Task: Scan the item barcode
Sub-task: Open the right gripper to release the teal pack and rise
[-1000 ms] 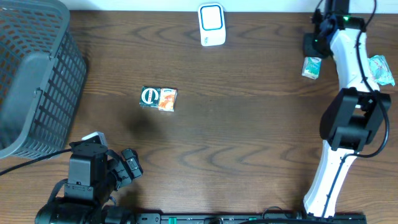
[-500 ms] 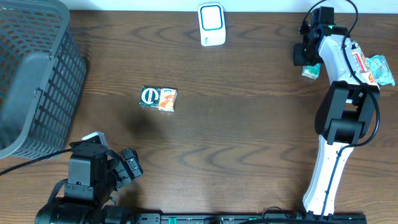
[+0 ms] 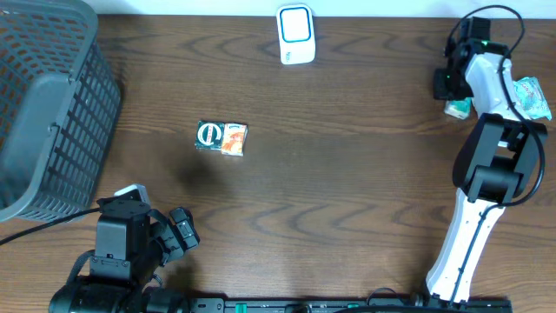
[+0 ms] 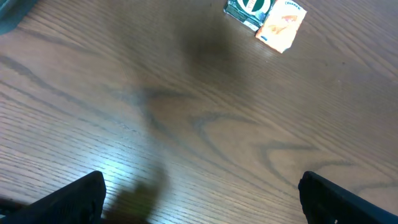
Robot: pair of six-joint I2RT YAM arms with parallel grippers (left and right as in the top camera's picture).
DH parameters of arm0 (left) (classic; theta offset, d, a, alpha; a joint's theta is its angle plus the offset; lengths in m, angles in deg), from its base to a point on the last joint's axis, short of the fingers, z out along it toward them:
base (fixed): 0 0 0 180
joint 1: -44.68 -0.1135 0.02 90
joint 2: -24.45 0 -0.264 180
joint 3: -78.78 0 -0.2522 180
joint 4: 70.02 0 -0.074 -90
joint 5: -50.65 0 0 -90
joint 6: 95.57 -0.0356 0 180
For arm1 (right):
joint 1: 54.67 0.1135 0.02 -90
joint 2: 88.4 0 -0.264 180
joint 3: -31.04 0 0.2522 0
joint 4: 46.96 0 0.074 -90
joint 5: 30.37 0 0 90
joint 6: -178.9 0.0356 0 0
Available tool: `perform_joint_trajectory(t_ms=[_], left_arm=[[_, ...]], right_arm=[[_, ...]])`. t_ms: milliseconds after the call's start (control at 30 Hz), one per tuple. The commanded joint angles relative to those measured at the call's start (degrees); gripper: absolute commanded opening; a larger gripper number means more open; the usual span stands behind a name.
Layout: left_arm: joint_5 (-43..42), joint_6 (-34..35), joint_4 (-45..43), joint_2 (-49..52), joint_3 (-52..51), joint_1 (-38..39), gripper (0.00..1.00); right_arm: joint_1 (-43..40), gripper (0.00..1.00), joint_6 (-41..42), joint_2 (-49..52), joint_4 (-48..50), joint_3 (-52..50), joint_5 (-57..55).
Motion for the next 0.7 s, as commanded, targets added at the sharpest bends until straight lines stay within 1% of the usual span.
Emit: perform_joint_trajectory(t_ms=[0, 167, 200, 233, 267, 300, 367, 400, 433, 467, 500, 600, 667], left_arm=[[0.5, -0.1, 0.2, -0.2, -0.1, -0.1, 0.98], [0.5, -0.1, 0.2, -0.2, -0.1, -0.1, 0.97], [0.5, -0.1, 0.2, -0.2, -0.1, -0.1, 0.98], [0.5, -0.1, 0.2, -0.2, -0.1, -0.1, 0.98], [0.5, -0.1, 0.2, -0.2, -0.1, -0.1, 0.98], [0.5, -0.1, 0.2, -0.2, -0.1, -0.1, 0.98], [0.5, -0.1, 0.2, -0.2, -0.1, -0.1, 0.98], [0.5, -0.1, 0.2, -0.2, -0.1, -0.1, 0.98], [0.5, -0.1, 0.2, -0.2, -0.1, -0.1, 0.98], [0.5, -0.1, 0.2, -0.2, -0.1, -0.1, 0.98], [0.5, -0.1, 0.2, -0.2, -0.1, -0.1, 0.98], [0.5, -0.1, 0.2, -0.2, -0.1, -0.1, 0.98], [0.5, -0.1, 0.2, -0.2, -0.1, -0.1, 0.98]], right_arm=[[-0.2, 0.01, -0.5, -1.0, -1.2, 0.4, -1.3], [1.0, 0.01, -0.5, -5.8, -1.5, 0.9, 5.3], [1.5, 0.03, -0.5, -7.1, -1.5, 0.9, 7.6], [2.0, 0.1, -0.5, -8.3, -1.5, 0.9, 10.4], [2.6, 0.2, -0.5, -9.7, -1.5, 0.9, 13.9], [3.2, 0.26, -0.5, -11.0, -1.5, 0.9, 18.1], [4.3, 0.34, -0.5, -13.0, -1.2, 0.9, 26.2], [5.0, 0.41, -0.5, -13.9, -1.0, 0.9, 31.3], [5.7, 0.52, -0.5, -14.6, -0.8, 0.9, 36.1], [6.4, 0.72, -0.5, -15.0, -0.6, 0.9, 40.6], [7.5, 0.99, -0.5, -15.1, -0.1, 0.9, 46.1], [10.3, 0.99, -0.5, -14.7, 0.9, 0.9, 54.1], [12.6, 0.99, -0.5, -14.5, 1.0, 0.8, 56.3]])
